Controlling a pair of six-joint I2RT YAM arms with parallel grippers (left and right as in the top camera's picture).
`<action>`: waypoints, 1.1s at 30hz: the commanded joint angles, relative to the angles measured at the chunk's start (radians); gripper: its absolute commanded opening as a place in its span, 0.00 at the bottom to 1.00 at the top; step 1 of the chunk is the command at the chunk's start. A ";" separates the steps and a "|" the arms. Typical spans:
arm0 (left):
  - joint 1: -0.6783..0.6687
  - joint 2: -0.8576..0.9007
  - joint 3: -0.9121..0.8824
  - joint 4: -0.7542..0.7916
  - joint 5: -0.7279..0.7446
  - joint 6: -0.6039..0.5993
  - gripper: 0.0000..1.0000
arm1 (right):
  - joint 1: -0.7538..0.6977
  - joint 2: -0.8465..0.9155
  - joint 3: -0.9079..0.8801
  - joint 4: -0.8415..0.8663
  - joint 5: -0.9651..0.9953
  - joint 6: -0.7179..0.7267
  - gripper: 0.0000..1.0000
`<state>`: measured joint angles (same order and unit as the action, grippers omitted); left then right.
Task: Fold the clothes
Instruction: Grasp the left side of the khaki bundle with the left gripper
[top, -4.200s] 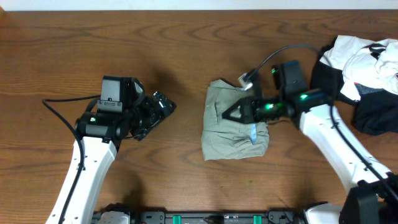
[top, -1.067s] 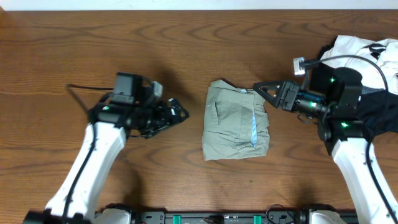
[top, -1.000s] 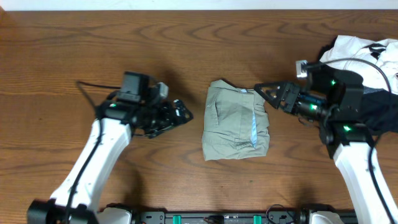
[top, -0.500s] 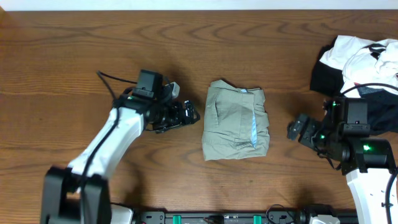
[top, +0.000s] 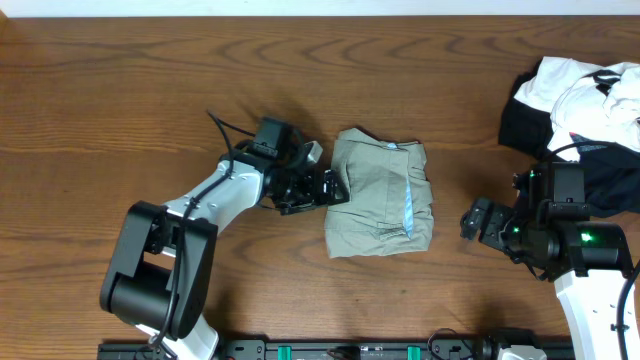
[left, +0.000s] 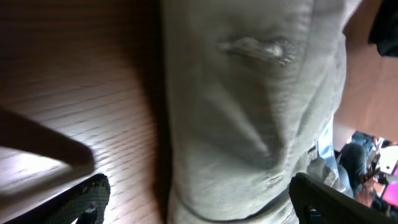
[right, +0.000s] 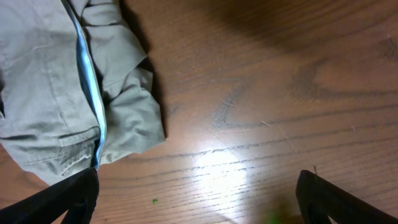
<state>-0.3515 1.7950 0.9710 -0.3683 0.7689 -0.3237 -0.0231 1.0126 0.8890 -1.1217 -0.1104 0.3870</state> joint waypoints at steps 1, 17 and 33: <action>-0.019 0.024 -0.005 0.025 0.028 0.021 0.94 | -0.002 0.000 -0.007 -0.009 0.012 -0.022 0.99; -0.028 0.093 -0.005 0.079 0.034 0.013 0.94 | -0.002 0.000 -0.007 -0.023 -0.028 -0.022 0.99; -0.028 0.102 -0.005 0.127 0.036 0.005 0.52 | -0.002 0.000 -0.007 -0.018 -0.029 -0.021 0.99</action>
<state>-0.3779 1.8797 0.9714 -0.2501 0.8261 -0.3252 -0.0231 1.0126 0.8883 -1.1404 -0.1352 0.3805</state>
